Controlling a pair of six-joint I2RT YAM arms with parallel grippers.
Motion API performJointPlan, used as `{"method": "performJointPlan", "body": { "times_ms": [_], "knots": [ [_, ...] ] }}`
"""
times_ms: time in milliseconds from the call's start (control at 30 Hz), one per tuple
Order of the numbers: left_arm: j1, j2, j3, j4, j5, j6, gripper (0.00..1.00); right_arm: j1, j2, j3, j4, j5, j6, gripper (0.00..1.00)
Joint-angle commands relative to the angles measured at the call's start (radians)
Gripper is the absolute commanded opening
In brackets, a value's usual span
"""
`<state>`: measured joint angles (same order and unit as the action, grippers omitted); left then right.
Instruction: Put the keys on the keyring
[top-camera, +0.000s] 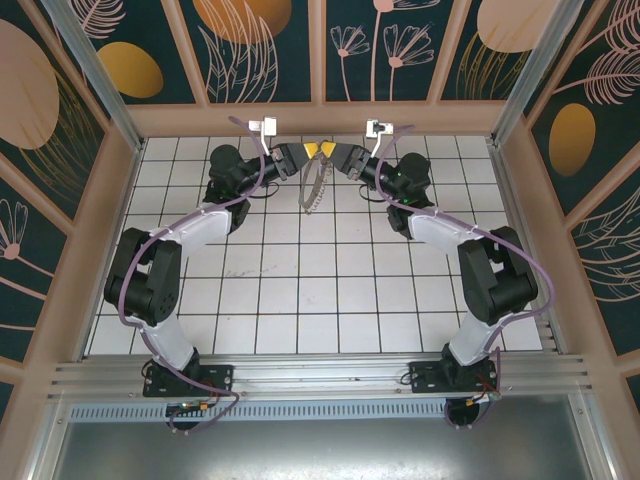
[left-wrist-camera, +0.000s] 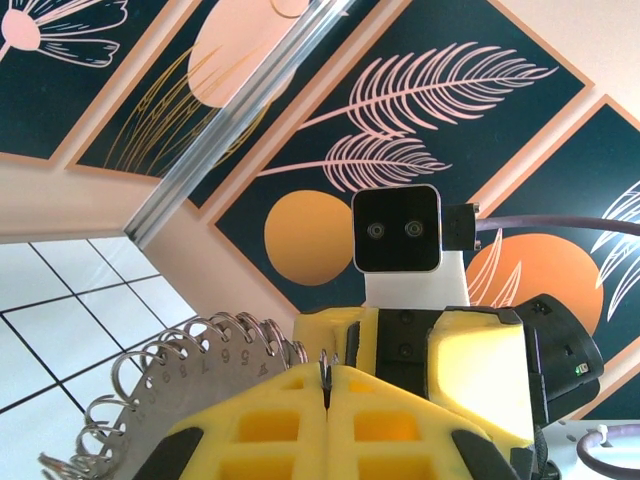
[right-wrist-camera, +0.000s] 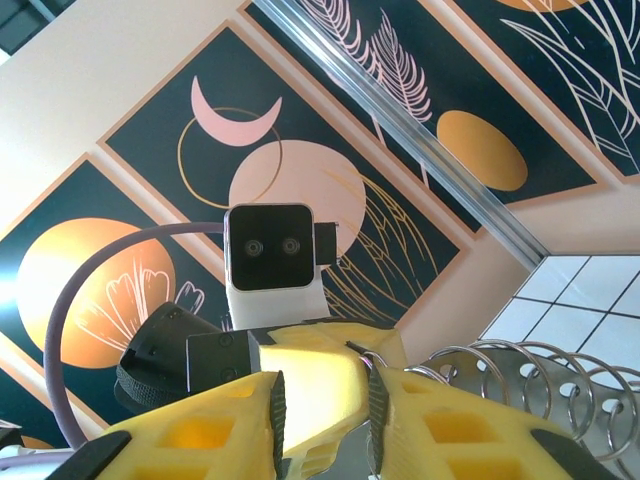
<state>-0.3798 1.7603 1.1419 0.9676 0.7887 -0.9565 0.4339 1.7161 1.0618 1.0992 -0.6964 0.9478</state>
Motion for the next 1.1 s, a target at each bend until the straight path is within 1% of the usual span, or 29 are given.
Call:
{"method": "performJointPlan", "body": {
  "times_ms": [0, 233, 600, 767, 1067],
  "knots": [
    [-0.006, -0.036, 0.041, 0.067, 0.016, 0.019, 0.00, 0.018, 0.018, 0.022, 0.026, -0.011, -0.015, 0.30],
    [-0.007, -0.038, 0.040, 0.068, 0.018, 0.017, 0.00, 0.016, 0.022, 0.011, 0.028, -0.002, -0.020, 0.35],
    [-0.008, -0.040, 0.036, 0.063, 0.015, 0.024, 0.00, -0.001, 0.017, -0.005, 0.036, 0.007, -0.007, 0.33],
    [-0.007, -0.041, 0.035, 0.062, 0.018, 0.025, 0.00, -0.015, 0.008, -0.037, 0.055, 0.029, 0.001, 0.33],
    [-0.007, -0.040, 0.035, 0.061, 0.018, 0.027, 0.00, -0.021, 0.008, -0.039, 0.076, 0.017, 0.014, 0.32]
  ]
}}
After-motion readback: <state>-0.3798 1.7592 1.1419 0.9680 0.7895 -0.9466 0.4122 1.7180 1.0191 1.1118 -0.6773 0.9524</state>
